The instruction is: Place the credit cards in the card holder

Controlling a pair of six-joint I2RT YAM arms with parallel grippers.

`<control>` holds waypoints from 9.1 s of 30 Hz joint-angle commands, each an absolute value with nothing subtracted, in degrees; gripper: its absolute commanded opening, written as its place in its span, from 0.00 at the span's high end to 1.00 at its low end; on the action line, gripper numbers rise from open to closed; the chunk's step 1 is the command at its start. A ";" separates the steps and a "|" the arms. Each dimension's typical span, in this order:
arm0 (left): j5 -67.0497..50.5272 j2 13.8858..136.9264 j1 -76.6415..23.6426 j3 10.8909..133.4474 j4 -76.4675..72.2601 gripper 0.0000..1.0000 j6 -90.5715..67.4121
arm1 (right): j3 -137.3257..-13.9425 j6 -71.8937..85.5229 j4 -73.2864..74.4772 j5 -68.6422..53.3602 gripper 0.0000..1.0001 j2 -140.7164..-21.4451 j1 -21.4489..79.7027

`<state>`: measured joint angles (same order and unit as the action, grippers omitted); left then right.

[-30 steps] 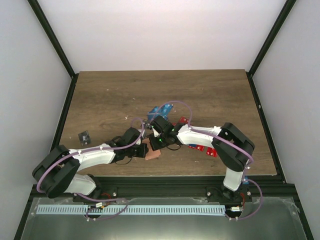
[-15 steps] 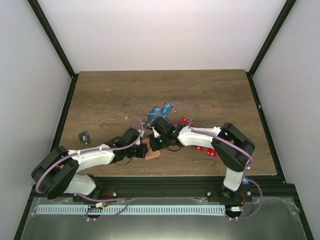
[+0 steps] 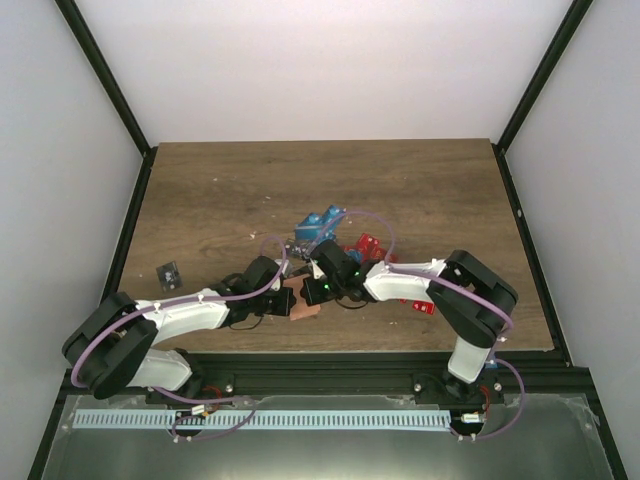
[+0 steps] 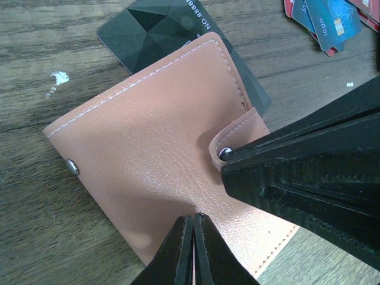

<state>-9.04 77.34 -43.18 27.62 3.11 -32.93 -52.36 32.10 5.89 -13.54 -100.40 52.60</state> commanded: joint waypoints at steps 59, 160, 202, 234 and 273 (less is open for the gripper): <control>-11.76 80.62 -43.50 34.39 7.12 0.94 -28.87 | -39.45 36.73 3.69 -17.32 0.78 -86.34 48.78; -12.59 86.60 -44.61 34.45 5.00 0.95 -27.15 | -51.41 32.87 10.13 -20.15 0.74 -92.32 48.51; -12.85 83.29 -44.95 36.12 8.49 0.95 -26.16 | -57.20 32.70 24.05 -9.38 0.65 -94.40 53.08; -12.91 82.48 -44.95 35.08 8.03 0.95 -25.55 | -65.97 36.54 36.31 3.10 0.95 -96.82 57.99; -13.90 75.81 -44.18 33.21 7.86 0.92 -27.09 | -64.96 35.60 34.64 -0.71 0.99 -103.42 58.17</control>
